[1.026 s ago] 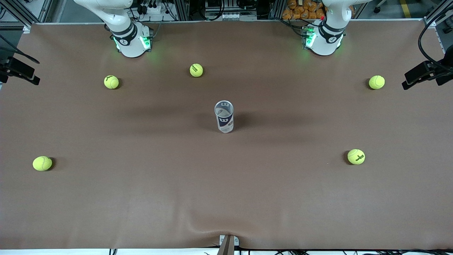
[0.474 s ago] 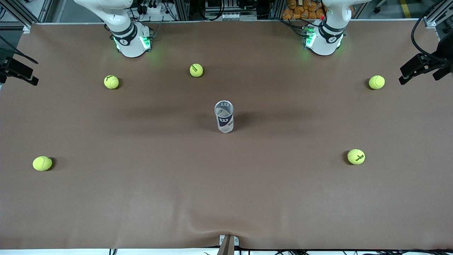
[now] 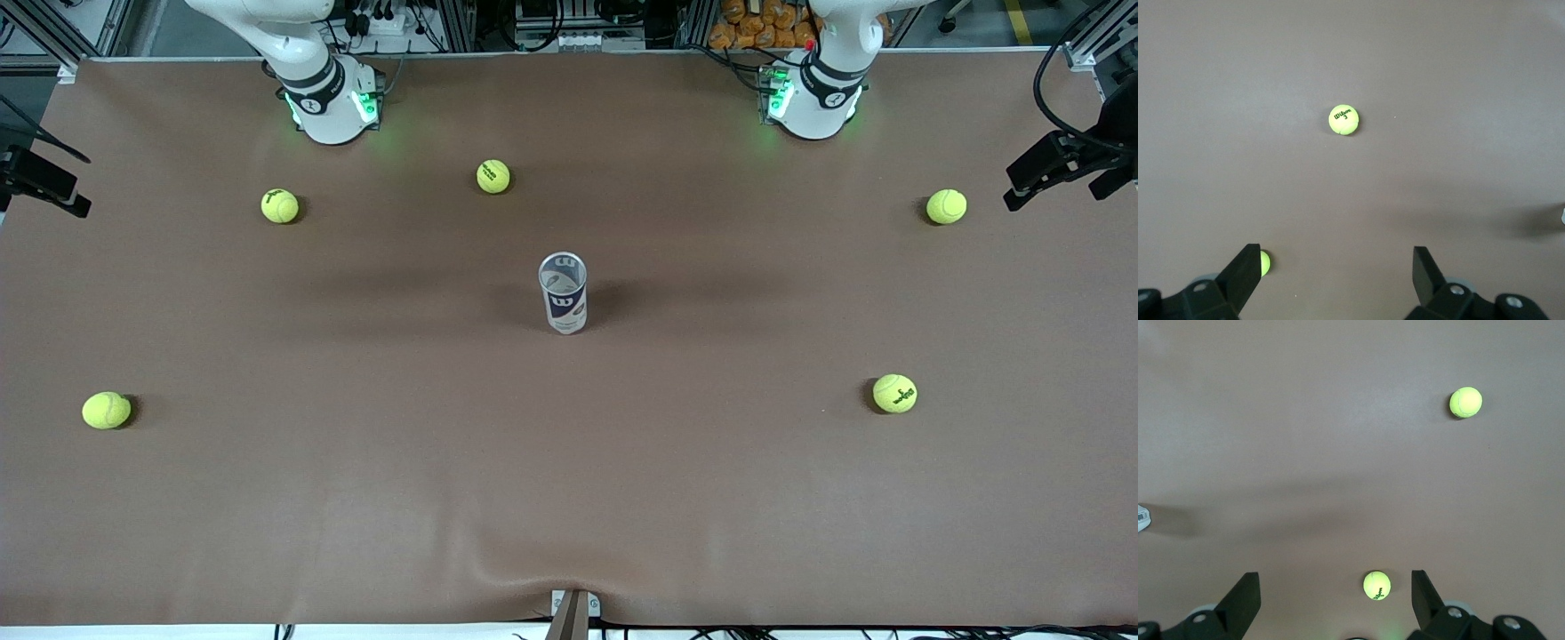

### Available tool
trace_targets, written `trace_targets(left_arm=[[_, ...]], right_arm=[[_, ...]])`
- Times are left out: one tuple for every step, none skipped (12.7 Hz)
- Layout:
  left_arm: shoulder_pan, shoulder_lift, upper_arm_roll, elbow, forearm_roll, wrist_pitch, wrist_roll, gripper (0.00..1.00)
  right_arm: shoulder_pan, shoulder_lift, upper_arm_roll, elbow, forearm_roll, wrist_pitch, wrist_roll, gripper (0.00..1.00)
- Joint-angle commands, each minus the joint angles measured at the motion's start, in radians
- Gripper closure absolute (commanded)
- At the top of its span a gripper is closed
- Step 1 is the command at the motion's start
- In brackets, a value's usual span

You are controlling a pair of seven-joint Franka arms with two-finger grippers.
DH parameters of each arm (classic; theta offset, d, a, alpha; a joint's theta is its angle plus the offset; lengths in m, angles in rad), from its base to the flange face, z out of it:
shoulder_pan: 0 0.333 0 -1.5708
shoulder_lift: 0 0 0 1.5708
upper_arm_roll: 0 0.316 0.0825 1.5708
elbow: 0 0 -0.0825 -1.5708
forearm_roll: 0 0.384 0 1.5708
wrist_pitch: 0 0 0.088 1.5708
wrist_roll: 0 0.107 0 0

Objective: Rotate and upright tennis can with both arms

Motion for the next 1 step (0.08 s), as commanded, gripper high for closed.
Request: trace_targets(left_arm=[[0.016, -0.006, -0.009, 0.007, -0.014, -0.012, 0.024, 0.0]], right_arm=[[-0.023, 0.003, 0.016, 0.003, 0.002, 0.007, -0.003, 0.0]])
